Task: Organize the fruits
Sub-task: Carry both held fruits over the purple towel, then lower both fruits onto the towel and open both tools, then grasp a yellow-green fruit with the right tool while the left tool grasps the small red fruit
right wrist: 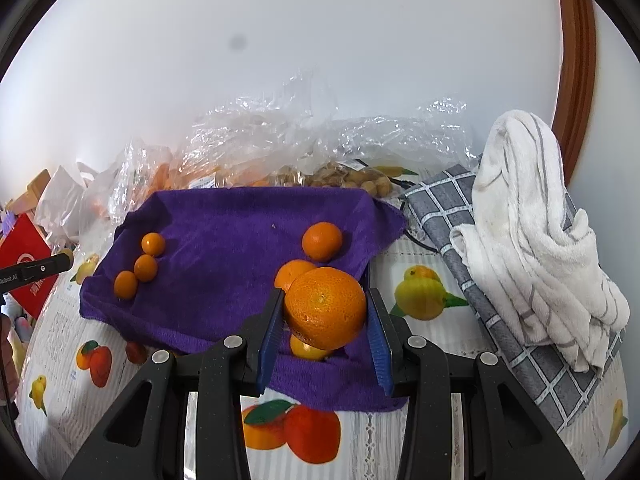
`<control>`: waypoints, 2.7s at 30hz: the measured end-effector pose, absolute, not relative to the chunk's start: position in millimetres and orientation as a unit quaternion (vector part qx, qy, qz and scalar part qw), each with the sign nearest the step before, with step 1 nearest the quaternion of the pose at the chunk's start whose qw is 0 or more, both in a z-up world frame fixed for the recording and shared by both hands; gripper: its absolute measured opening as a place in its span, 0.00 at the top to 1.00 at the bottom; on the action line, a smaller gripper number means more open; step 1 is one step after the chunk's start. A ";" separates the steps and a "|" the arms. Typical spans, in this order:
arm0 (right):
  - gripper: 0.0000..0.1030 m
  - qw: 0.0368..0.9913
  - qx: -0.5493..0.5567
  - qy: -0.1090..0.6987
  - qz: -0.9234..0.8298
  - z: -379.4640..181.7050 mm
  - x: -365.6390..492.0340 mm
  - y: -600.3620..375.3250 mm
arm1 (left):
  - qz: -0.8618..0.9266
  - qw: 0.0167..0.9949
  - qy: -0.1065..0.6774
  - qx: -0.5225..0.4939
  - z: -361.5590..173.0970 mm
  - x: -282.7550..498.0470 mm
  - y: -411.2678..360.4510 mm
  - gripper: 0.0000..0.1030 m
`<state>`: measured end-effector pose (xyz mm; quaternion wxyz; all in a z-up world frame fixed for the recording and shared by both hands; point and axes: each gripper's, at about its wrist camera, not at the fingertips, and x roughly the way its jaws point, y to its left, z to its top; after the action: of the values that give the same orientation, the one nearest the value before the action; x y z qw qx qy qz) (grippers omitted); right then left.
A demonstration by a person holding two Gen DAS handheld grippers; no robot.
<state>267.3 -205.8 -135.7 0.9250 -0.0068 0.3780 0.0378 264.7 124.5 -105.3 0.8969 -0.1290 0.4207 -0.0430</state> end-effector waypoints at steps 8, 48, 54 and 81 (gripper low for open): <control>0.61 0.922 -0.006 0.384 0.053 -148.0 289.9 -195.1 | -0.053 0.892 0.428 -0.138 -112.2 282.5 123.4 0.75; 0.38 0.908 -0.036 0.413 0.061 -160.7 281.9 -175.3 | -0.048 0.864 0.482 -0.136 -155.0 334.3 104.3 0.75; 0.38 0.909 -0.042 0.407 0.078 -157.6 260.3 -147.5 | -0.036 0.877 0.464 -0.119 -133.2 304.8 115.6 0.58; 0.56 0.889 -0.032 0.444 0.103 -219.1 245.2 -74.4 | 0.050 0.879 0.466 -0.086 -165.5 190.8 170.7 0.55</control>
<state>245.2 -74.4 -219.1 0.8895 -0.0324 0.4439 0.1033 190.8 170.7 -165.5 0.8795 -0.0856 0.4656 0.0497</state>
